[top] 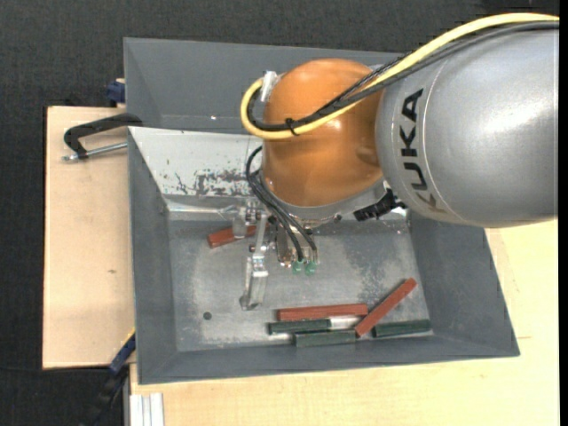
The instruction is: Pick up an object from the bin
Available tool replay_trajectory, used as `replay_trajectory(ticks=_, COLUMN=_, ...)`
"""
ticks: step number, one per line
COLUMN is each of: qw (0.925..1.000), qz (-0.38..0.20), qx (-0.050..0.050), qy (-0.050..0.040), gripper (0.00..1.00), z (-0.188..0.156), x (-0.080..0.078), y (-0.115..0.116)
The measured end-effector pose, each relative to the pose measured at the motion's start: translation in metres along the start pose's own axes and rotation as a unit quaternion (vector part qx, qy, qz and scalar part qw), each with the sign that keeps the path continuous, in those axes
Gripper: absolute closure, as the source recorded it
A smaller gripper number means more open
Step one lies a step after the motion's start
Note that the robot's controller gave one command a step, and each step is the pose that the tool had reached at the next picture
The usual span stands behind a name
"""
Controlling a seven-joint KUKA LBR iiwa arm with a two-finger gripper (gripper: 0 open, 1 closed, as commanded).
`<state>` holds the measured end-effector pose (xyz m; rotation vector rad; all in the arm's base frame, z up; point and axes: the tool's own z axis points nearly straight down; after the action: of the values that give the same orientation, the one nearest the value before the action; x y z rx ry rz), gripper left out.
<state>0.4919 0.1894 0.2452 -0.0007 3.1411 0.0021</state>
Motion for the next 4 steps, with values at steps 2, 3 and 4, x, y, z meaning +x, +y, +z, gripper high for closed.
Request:
replay_trajectory(ticks=2, qw=0.9957, qz=0.092, qx=-0.001, qy=-0.0024, gripper=0.0, z=0.023, x=-0.039, y=-0.015)
replay_trajectory(ticks=3, qw=0.988, qz=0.154, qx=-0.001, qy=-0.0025, gripper=0.0, z=0.036, x=-0.051, y=0.007)
replay_trajectory(ticks=4, qw=0.9608, qz=0.277, qx=-0.002, qy=-0.0024, gripper=0.0, z=0.084, x=-0.066, y=0.008)
